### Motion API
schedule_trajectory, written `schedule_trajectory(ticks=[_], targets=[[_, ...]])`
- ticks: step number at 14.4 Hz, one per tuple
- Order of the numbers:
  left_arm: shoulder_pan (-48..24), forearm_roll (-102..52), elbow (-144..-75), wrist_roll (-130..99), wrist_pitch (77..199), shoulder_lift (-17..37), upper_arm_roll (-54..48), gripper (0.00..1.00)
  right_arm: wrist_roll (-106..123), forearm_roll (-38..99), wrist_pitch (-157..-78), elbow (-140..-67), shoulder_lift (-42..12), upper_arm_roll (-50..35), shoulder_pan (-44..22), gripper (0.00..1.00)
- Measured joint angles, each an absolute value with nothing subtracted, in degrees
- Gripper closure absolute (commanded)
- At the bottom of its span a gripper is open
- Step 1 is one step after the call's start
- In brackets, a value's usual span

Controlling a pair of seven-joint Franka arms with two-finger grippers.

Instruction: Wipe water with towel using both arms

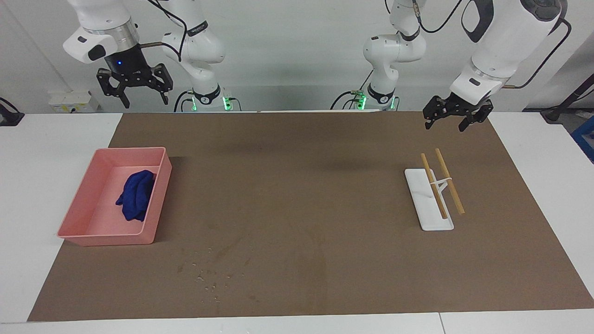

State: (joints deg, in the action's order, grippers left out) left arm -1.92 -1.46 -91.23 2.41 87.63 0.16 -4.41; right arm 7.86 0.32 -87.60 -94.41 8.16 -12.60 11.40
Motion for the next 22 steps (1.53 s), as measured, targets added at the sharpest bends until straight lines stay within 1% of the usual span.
schedule_trajectory(ticks=[2, 3, 6, 7, 10, 14, 17, 19, 22], targets=[[-1.9, -1.5, -91.2, 2.4, 87.6, 0.2, -4.4, 0.00, 7.4, 0.3, -87.5, -92.0, 6.1, -13.3, 10.6, 0.00], [-1.9, -1.5, -91.2, 2.4, 87.6, 0.2, -4.4, 0.00, 6.8, 0.3, -87.3, -91.3, 5.4, -12.8, 8.7, 0.00], [-1.9, -1.5, -91.2, 2.4, 87.6, 0.2, -4.4, 0.00, 2.3, 0.2, -86.8, -90.3, 4.3, -6.7, 1.2, 0.00], [-1.9, -1.5, -91.2, 2.4, 87.6, 0.2, -4.4, 0.00, 2.0, 0.2, -86.4, -90.2, 3.9, -4.7, -0.3, 0.00], [-1.9, -1.5, -91.2, 2.4, 87.6, 0.2, -4.4, 0.00, 1.9, 0.2, -85.9, -89.5, 2.4, -2.9, -1.5, 0.00], [-1.7, -1.5, -91.2, 2.3, 87.6, 0.2, -4.5, 0.00, 0.1, 0.2, -85.9, -89.2, 2.1, -1.5, -5.7, 0.00], [1.5, -1.5, -91.2, 2.3, 87.7, 0.2, -7.2, 0.00, -0.3, 0.2, -85.8, -89.2, 2.1, 1.0, -6.2, 0.00], [1.9, -1.5, -91.2, 2.3, 87.9, 0.2, -8.0, 0.00, 0.2, 0.2, -85.8, -89.2, 2.1, 3.9, -6.4, 0.00], [1.8, -1.5, -91.2, 2.3, 87.9, 0.2, -8.5, 0.00, 0.5, 0.2, -85.8, -89.2, 2.1, 4.9, -6.4, 0.00]])
